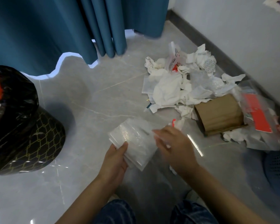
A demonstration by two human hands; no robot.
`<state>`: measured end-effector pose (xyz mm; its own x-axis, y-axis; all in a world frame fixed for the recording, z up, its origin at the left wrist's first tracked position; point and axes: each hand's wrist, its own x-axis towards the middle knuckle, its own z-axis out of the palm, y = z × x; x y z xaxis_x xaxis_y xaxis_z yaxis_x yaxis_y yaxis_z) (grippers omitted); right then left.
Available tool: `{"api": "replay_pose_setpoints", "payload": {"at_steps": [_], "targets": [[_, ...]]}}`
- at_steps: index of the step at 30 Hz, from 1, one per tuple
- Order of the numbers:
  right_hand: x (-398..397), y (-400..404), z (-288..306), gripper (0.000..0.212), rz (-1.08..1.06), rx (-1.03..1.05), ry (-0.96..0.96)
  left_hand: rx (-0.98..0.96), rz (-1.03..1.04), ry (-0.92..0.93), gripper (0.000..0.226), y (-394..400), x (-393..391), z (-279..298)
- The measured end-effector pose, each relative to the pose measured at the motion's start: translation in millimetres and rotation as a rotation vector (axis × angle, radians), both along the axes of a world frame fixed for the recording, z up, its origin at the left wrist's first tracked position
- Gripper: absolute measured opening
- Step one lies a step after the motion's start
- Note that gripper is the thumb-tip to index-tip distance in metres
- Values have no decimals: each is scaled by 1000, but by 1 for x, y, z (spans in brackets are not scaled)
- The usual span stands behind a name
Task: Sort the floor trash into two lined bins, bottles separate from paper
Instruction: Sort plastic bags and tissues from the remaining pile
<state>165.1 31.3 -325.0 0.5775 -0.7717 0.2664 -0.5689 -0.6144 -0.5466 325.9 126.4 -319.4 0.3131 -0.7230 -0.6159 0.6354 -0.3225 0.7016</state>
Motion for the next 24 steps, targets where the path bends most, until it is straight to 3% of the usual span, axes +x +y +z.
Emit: {"api": "replay_pose_setpoints", "payload": {"at_steps": [2,5,8,12,15,18,24], "targets": [[10,19,-1,32,112,16,89,-24,-9,11,20,-7,-4,5],[17,27,-1,38,218,63,135,-64,5,46,34,-14,-7,14],[18,12,9,33,377,-29,256,-104,11,-30,40,-20,-10,15],[17,-37,41,32,653,68,454,-30,163,-86,22,-37,-2,6],[18,-79,72,37,739,81,616,14,239,-122,12,-51,14,1],[28,-121,90,33,702,-52,828,8,262,-127,12,-59,29,0],[72,-164,54,54,311,-86,1022,-56,184,-89,31,-53,41,6]]}}
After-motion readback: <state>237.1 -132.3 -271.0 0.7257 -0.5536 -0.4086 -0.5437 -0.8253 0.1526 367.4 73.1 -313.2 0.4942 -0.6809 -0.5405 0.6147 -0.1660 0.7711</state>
